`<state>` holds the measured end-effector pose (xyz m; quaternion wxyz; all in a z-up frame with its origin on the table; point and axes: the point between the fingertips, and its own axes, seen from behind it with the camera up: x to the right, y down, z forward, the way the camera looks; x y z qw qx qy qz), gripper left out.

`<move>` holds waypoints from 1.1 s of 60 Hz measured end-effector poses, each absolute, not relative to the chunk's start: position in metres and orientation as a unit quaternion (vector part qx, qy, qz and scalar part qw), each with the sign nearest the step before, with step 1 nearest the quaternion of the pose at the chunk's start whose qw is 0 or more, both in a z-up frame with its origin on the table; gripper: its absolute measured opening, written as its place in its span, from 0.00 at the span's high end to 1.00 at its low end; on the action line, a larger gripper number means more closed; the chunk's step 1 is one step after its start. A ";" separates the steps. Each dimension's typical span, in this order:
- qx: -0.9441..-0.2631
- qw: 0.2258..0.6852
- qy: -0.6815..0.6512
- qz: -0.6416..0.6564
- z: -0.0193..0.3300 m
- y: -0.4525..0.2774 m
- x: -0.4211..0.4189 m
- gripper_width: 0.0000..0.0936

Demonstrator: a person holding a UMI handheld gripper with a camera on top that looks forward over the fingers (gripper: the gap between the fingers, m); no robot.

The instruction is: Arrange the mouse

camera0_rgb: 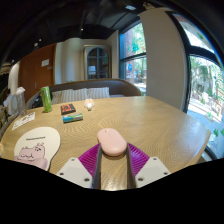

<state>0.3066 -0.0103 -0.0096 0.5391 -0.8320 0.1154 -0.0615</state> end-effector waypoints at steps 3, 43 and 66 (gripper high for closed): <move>-0.830 0.542 0.116 -0.068 -0.008 -0.016 0.305 0.56; -0.827 0.561 -0.008 -0.023 0.020 -0.019 0.075 0.58; -0.840 0.539 -0.005 0.061 0.036 -0.046 0.050 0.10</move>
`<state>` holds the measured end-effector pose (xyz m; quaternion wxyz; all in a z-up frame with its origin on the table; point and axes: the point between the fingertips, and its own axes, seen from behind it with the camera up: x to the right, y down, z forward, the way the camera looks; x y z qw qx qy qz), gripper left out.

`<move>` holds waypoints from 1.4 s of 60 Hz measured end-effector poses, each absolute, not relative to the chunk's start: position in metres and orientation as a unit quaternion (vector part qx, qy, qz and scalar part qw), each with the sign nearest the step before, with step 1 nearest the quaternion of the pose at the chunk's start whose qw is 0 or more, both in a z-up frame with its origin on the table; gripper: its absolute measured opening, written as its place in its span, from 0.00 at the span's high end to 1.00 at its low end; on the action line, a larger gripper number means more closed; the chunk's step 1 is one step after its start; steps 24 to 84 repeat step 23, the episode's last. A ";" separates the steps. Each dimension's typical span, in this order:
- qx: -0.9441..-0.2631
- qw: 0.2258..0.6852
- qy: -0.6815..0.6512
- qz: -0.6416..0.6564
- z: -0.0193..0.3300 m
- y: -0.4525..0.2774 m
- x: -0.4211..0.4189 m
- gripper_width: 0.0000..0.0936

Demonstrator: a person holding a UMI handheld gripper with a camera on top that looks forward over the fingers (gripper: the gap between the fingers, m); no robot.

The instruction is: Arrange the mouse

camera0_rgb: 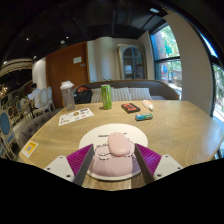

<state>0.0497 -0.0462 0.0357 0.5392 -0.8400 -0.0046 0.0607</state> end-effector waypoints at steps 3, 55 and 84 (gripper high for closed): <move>-0.836 0.546 -0.004 0.048 0.044 -0.059 0.059 0.09; -0.825 0.563 0.043 0.034 0.068 -0.184 0.148 0.09; -0.825 0.563 0.043 0.034 0.068 -0.184 0.148 0.09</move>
